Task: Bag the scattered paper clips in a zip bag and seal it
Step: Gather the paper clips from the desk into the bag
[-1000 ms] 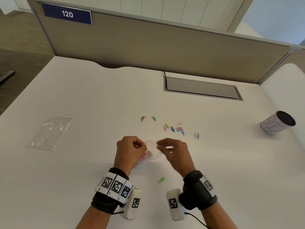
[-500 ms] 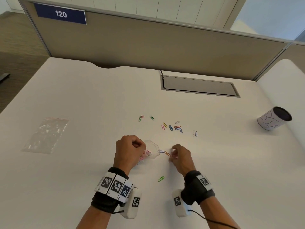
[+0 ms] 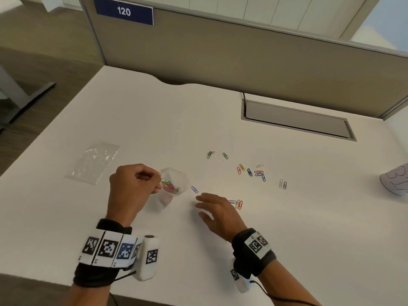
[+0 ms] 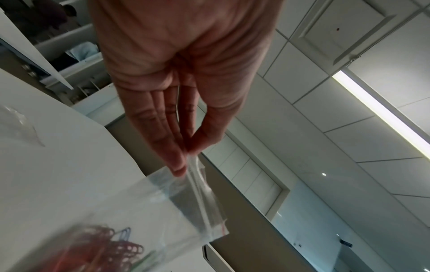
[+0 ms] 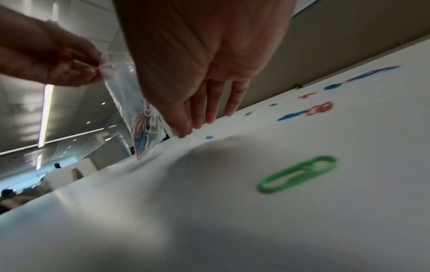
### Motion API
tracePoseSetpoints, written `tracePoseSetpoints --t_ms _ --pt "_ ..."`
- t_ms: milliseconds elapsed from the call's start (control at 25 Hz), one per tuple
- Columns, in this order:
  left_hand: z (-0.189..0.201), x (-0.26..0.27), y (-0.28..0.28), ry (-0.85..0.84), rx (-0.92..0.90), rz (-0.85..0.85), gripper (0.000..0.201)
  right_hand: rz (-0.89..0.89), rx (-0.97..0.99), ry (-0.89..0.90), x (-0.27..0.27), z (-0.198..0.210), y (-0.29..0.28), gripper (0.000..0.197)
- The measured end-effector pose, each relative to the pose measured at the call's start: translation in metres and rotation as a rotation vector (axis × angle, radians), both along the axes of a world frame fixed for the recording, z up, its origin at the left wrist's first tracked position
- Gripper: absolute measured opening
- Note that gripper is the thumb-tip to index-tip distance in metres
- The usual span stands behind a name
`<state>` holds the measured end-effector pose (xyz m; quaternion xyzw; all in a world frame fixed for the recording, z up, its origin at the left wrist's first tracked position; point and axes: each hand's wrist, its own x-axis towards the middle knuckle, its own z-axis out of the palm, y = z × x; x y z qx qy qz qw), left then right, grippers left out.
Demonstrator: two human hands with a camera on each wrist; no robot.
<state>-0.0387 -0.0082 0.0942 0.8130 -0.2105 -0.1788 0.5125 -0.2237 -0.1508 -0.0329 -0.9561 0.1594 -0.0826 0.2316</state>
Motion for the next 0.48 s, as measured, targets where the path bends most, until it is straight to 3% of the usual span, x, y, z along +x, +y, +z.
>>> tracePoseSetpoints --t_ms 120,280,480 --pt "-0.003 0.008 0.008 -0.011 -0.012 0.052 0.012 0.116 -0.107 0.125 0.025 -0.011 0.008 0.047" --pt "-0.007 0.007 0.012 -0.008 -0.008 0.053 0.008 0.100 -0.132 0.377 0.037 -0.009 -0.003 0.071" --pt "-0.008 0.001 0.003 0.013 -0.029 0.040 0.007 -0.044 -0.152 0.291 0.005 0.004 -0.043 0.054"
